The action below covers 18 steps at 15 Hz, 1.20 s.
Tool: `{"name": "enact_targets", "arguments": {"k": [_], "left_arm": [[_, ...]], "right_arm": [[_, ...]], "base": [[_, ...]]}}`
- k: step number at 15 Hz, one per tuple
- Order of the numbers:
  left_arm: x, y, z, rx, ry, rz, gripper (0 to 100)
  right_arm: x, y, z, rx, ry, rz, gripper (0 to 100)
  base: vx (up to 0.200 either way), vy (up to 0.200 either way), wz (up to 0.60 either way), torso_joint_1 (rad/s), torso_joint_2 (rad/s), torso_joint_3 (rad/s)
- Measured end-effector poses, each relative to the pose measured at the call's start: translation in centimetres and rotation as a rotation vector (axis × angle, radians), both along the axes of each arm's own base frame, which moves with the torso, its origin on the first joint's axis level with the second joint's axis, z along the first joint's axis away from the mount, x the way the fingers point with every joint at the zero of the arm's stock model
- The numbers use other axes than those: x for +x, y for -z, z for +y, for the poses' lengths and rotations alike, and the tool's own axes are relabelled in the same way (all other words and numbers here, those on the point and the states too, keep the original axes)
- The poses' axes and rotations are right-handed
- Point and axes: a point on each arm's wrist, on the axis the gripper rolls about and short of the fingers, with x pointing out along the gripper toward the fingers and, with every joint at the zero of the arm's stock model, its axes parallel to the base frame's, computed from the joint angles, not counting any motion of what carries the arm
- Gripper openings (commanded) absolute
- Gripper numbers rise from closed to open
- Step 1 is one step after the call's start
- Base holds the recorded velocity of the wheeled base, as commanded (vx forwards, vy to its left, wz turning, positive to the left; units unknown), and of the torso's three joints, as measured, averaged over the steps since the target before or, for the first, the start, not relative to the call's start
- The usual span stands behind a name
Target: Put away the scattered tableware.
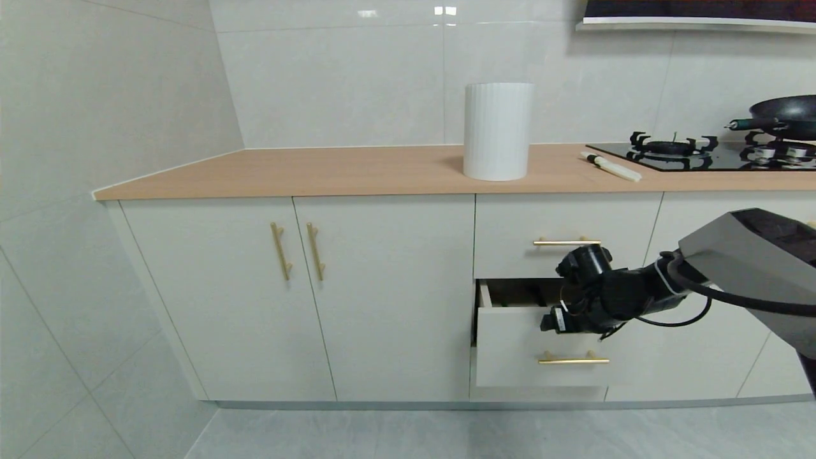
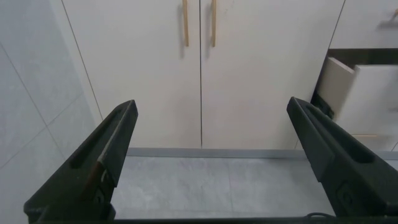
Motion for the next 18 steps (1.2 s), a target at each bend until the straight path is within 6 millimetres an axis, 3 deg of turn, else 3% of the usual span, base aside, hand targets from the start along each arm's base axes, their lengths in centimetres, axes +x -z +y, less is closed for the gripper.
{"name": "enact_targets", "arguments": {"k": [6, 9, 18], "left_arm": [[0.0, 0.0, 0.0, 0.000, 0.000, 0.000, 100], [0.0, 0.0, 0.0, 0.000, 0.000, 0.000, 100], [0.0, 0.0, 0.0, 0.000, 0.000, 0.000, 100]], "right_arm": [[3.2, 2.9, -1.0, 0.045, 0.127, -0.270, 100], [3.7, 4.5, -1.5, 0.055, 0.161, -0.279, 100], [6.0, 4.7, -2.4, 0.156, 0.283, -0.355, 100]], "base": [[0.000, 0.000, 0.00, 0.000, 0.00, 0.000], [0.000, 0.000, 0.00, 0.000, 0.00, 0.000], [0.000, 0.000, 0.00, 0.000, 0.00, 0.000]]}}
